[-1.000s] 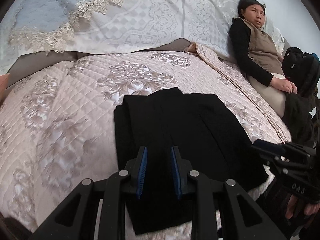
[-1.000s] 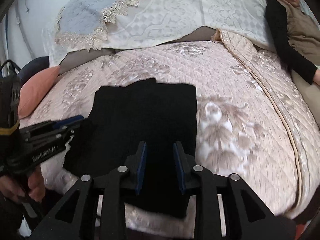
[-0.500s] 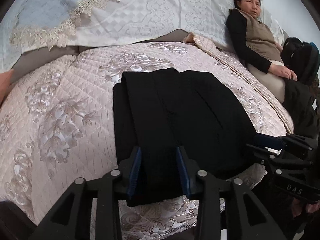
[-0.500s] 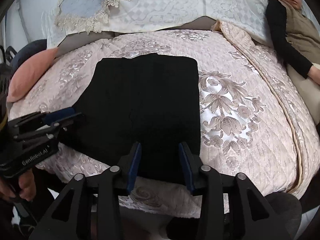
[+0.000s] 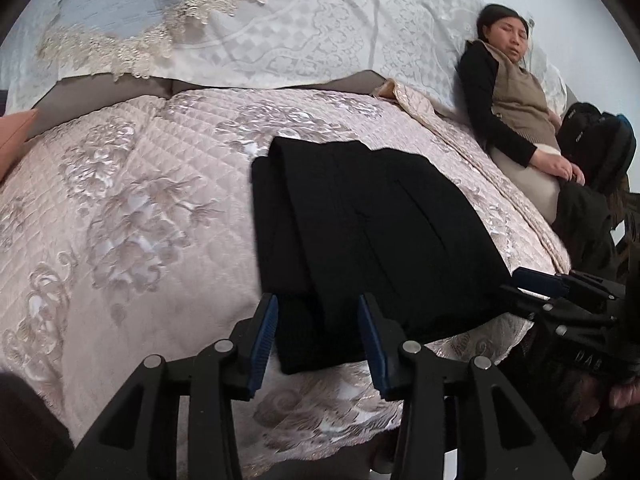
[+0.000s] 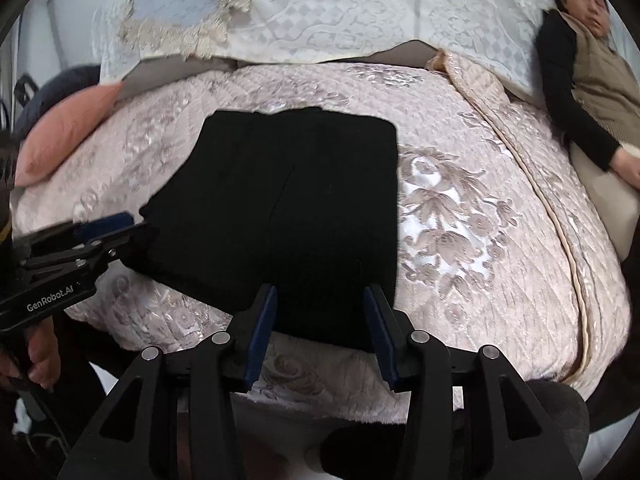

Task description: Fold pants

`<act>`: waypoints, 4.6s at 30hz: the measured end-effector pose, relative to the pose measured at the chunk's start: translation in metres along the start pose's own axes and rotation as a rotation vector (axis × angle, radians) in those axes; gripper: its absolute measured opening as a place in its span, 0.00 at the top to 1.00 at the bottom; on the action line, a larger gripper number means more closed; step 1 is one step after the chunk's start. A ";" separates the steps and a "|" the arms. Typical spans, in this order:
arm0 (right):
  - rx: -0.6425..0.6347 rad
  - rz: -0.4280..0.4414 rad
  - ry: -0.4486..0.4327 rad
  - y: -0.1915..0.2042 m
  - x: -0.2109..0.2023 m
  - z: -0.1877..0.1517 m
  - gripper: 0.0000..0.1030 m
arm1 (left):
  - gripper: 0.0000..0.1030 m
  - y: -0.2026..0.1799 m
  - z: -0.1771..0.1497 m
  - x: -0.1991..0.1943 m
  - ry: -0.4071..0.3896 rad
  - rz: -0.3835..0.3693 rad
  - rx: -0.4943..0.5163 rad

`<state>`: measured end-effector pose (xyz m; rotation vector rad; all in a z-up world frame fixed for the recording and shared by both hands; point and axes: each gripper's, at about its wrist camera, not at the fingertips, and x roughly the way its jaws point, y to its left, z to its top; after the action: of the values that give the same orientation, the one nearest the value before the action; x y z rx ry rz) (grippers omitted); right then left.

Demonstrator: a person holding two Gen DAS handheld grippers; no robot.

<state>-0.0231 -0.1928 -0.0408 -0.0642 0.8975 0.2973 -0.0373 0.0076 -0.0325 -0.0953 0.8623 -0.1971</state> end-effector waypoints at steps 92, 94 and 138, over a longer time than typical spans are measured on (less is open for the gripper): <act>0.039 0.404 -0.084 0.039 0.118 0.213 0.83 | 0.78 0.131 0.179 0.077 -0.111 -0.005 -0.087; 0.049 0.415 -0.069 0.040 0.132 0.222 0.82 | 0.78 0.142 0.184 0.090 -0.098 -0.001 -0.094; -0.109 0.179 -0.063 0.079 0.085 0.141 0.59 | 0.65 0.091 0.083 0.033 -0.075 0.185 -0.069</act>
<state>0.1114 -0.0725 -0.0139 -0.0751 0.8249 0.5129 0.0593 0.0902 -0.0180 -0.0868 0.7981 0.0094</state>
